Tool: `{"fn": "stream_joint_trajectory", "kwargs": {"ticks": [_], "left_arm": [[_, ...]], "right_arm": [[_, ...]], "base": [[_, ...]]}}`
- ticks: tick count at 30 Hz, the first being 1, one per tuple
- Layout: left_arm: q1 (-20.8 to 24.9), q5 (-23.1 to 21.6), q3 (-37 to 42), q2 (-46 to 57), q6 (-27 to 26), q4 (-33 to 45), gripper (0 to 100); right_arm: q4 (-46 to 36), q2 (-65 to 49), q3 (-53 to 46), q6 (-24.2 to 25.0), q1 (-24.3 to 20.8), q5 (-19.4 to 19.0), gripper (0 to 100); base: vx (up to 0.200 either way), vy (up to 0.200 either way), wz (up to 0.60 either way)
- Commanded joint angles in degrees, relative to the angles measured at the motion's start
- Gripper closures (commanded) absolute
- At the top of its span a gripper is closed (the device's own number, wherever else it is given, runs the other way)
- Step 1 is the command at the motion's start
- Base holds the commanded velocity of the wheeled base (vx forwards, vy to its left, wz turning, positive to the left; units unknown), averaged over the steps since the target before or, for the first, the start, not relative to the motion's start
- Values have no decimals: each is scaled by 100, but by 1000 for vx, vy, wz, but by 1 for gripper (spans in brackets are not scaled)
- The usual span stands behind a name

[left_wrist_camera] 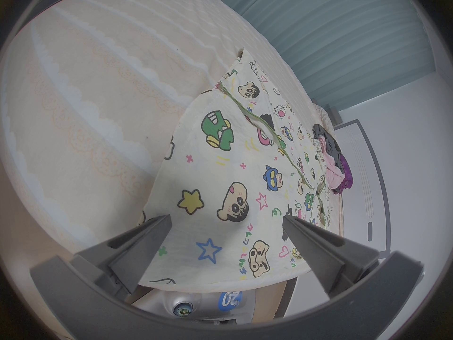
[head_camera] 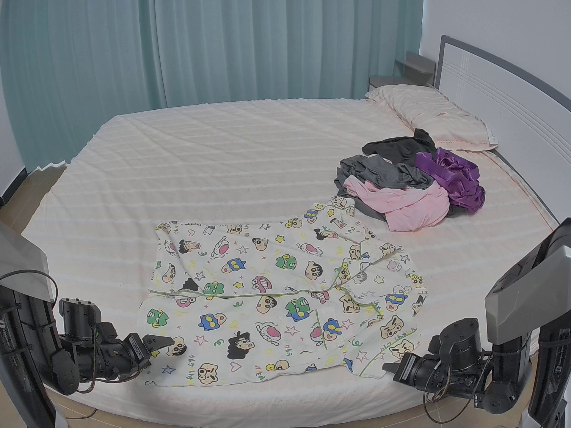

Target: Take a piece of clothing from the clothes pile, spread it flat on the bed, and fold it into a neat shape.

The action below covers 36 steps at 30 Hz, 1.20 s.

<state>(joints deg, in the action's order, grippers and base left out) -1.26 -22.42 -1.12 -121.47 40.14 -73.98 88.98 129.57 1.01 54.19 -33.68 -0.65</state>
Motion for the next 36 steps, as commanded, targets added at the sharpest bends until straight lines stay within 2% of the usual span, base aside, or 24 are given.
{"fn": "stream_joint_trajectory", "kwargs": {"ticks": [1,5,7,15,20,26,27,32,36], "left_arm": [[-6,1,-2,-17,2,-2,0],[-6,1,-2,-17,2,-2,0],[-6,1,-2,-17,2,-2,0],[3,1,-2,-17,-7,-2,0],[3,1,-2,-26,-15,-2,0],[3,9,-2,-26,-15,-2,0],[3,9,-2,-26,-15,-2,0],[3,9,-2,-26,-24,-2,0],[3,9,-2,-26,-15,-2,0]], "right_arm": [[23,-81,-92,-5,-59,205,100],[-144,-292,-92,-5,-253,337,100],[-680,-688,-92,-13,-420,363,100],[-1541,-1778,-84,-145,-499,390,100],[-2464,-2428,48,-339,-701,390,100],[-3756,-3122,549,-347,-815,399,100],[-4372,-3377,813,-356,-815,390,100],[-6006,-3878,1665,-391,-807,381,100],[-6569,-3931,2043,-391,-807,381,100]], "base": [[0,0,0],[0,0,0],[0,0,0],[0,0,0],[0,0,0],[0,0,0],[0,0,0],[0,0,0],[0,0,0]]}}
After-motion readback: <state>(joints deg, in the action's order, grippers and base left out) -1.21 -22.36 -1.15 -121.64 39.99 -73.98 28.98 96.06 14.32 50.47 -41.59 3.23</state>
